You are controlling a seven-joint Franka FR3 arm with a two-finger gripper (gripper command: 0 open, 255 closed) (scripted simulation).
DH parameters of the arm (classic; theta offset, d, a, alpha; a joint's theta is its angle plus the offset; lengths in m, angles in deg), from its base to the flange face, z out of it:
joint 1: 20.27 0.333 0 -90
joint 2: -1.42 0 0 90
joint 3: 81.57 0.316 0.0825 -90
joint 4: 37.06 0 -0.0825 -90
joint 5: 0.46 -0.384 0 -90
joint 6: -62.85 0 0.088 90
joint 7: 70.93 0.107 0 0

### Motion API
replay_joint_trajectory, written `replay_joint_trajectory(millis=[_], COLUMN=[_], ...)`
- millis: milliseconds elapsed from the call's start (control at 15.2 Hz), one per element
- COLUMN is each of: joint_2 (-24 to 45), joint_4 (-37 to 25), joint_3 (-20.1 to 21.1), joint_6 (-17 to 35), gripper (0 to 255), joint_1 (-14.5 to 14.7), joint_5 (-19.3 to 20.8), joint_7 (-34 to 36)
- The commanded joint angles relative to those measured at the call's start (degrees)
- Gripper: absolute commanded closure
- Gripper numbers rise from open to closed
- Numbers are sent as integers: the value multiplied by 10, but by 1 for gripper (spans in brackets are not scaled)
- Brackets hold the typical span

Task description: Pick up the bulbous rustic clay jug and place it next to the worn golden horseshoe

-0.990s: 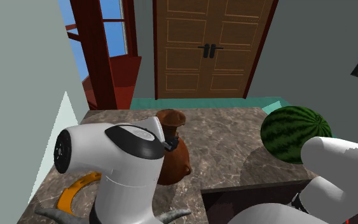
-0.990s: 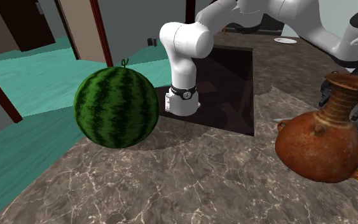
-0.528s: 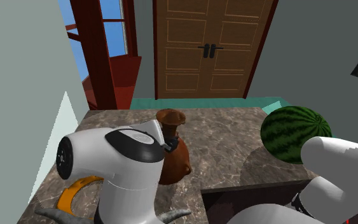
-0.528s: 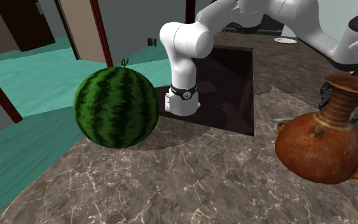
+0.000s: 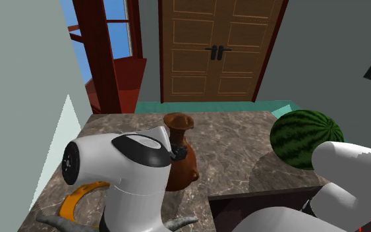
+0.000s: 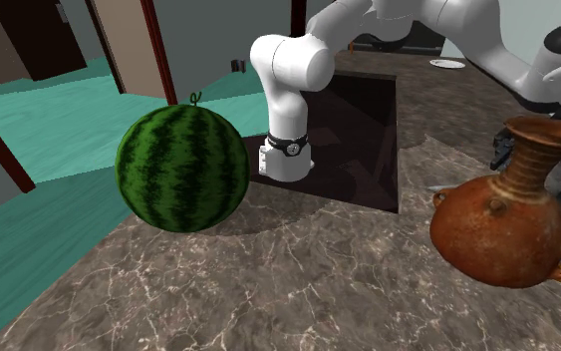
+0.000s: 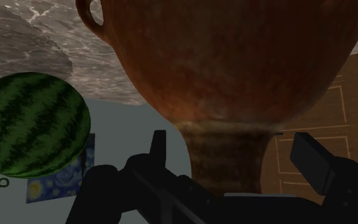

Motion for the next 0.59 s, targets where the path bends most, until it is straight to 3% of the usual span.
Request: replay_joint_trajectory(millis=[0,264,528], joint_2=[0,5,5], joint_4=[-4,-85,-85], joint_3=[1,-4,-4], joint_6=[-4,-77,-77], gripper=[0,0,0], joint_1=[1,-9,-9], joint_5=[-1,7,7], joint_7=[1,8,8])
